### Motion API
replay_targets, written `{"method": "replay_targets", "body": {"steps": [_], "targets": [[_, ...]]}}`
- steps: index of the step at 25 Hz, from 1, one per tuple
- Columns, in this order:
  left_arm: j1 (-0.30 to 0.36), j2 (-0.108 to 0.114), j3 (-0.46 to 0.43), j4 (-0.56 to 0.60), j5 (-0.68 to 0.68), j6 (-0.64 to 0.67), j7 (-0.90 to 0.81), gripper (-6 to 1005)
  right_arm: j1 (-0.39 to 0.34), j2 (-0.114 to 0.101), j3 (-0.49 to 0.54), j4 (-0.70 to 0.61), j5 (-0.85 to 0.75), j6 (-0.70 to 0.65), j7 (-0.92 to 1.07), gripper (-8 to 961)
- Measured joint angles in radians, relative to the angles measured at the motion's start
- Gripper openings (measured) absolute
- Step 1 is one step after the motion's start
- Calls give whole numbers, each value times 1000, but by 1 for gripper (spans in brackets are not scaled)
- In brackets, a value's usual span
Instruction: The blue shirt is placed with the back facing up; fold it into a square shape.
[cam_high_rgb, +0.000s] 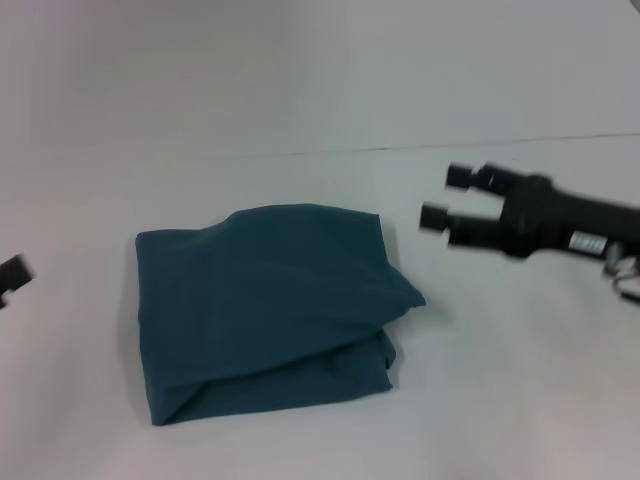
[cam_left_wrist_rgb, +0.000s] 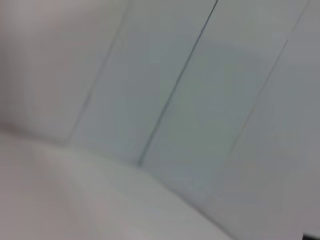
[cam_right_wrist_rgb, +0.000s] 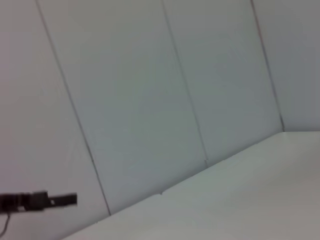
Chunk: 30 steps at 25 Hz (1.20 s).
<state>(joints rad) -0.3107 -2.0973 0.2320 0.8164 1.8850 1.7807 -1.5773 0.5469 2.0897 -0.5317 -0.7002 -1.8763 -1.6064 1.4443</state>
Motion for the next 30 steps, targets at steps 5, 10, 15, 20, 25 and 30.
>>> {"method": "replay_targets", "body": {"steps": [5, 10, 15, 20, 25, 30], "targets": [[73, -30, -54, -36, -28, 36, 163, 939, -18, 3, -17, 144, -9, 23, -196, 941], [151, -32, -40, -14, 97, 130, 258, 934, -48, -6, -107, 70, -117, -41, -128, 941], [152, -12, -41, 111, 269, 245, 143, 934, -89, 1, -126, -162, -225, -215, 89, 941], [95, 9, -31, 134, 383, 248, 45, 933, -101, 2, -117, -310, -222, -291, 214, 941], [57, 19, 14, 133, 402, 248, -17, 934, -82, 2, -130, -337, -224, -293, 266, 941], [14, 33, 49, 122, 438, 250, -55, 937, -62, 1, -170, -327, -227, -276, 298, 941]]}}
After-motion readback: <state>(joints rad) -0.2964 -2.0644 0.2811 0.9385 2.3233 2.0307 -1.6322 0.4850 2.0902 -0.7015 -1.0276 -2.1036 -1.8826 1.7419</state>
